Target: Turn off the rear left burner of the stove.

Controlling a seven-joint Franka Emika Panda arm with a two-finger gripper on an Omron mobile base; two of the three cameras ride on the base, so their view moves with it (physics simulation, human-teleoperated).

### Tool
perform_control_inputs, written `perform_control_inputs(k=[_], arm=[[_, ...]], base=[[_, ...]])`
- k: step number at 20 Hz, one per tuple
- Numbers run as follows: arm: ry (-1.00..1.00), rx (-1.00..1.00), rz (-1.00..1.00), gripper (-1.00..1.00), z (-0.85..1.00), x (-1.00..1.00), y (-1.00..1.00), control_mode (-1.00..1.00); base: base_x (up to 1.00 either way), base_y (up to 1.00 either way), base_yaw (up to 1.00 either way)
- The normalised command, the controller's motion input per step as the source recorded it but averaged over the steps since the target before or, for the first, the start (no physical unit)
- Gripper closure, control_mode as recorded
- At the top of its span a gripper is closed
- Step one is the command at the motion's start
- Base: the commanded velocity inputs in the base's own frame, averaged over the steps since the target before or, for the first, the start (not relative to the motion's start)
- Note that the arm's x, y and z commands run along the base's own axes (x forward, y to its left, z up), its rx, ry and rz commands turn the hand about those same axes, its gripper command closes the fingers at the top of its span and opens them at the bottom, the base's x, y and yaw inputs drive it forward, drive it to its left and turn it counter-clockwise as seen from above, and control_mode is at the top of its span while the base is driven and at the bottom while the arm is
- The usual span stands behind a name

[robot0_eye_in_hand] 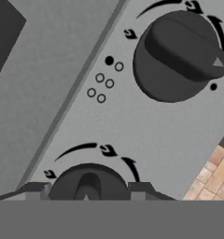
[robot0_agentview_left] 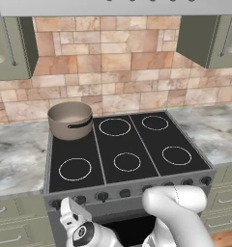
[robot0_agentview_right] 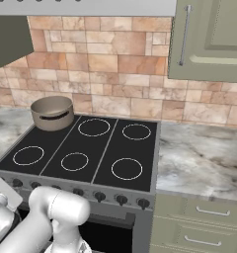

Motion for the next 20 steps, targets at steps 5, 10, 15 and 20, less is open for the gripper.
perform_control_inputs(k=[5, 10, 15, 20], arm=[[-0.14, 0.4, -0.17, 1.0, 0.0, -0.02, 0.0, -1.0], [-0.16, 0.4, -0.17, 1.0, 0.0, -0.02, -0.04, -1.0], [-0.2, 0.47, -0.21, 1.0, 0.03, -0.2, -0.15, -1.0], [-0.18, 0.49, -0.27, 1.0, 0.16, -0.27, -0.01, -1.0]], base=[[0.0, 0.0, 0.0], [0.0, 0.0, 0.0], [0.0, 0.0, 0.0], [0.0, 0.0, 0.0]])
